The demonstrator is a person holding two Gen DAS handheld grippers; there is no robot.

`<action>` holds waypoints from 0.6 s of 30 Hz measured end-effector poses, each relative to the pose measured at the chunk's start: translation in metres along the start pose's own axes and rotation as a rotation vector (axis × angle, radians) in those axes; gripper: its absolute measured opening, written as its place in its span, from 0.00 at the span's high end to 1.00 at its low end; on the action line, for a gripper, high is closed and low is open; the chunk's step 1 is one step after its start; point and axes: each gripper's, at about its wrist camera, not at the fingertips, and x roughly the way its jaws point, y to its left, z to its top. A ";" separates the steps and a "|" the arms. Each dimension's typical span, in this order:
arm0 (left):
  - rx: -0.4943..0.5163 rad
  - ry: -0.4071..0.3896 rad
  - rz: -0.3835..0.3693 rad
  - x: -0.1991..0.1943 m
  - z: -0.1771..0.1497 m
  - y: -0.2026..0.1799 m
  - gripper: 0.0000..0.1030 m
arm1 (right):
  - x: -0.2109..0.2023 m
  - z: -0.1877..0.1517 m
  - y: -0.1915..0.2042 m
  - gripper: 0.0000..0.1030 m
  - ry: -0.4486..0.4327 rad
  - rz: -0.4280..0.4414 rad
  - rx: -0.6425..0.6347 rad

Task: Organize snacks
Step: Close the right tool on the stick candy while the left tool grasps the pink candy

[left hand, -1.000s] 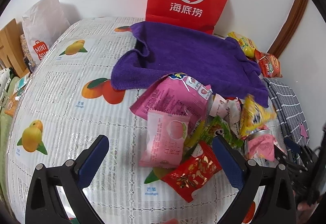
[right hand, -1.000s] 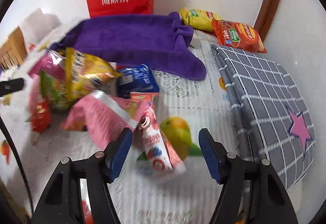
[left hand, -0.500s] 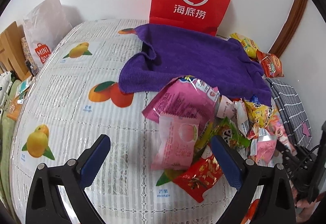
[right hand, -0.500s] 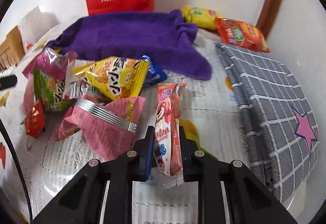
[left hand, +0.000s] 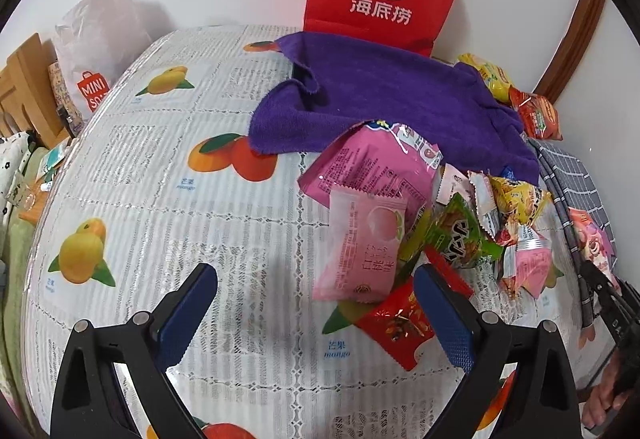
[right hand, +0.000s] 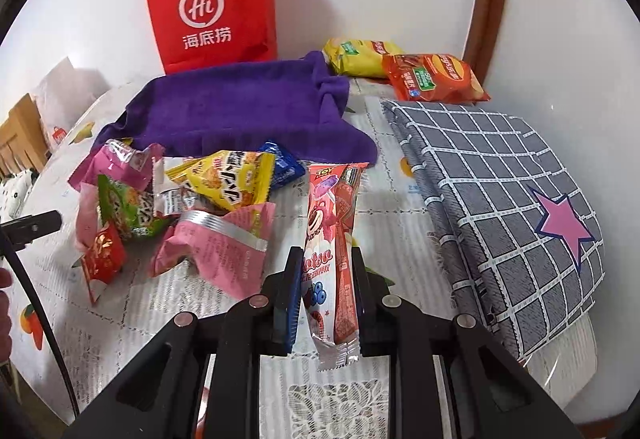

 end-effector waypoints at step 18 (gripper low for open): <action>0.027 0.055 -0.025 0.054 0.004 -0.018 0.23 | 0.010 0.003 0.015 0.79 0.025 0.013 -0.013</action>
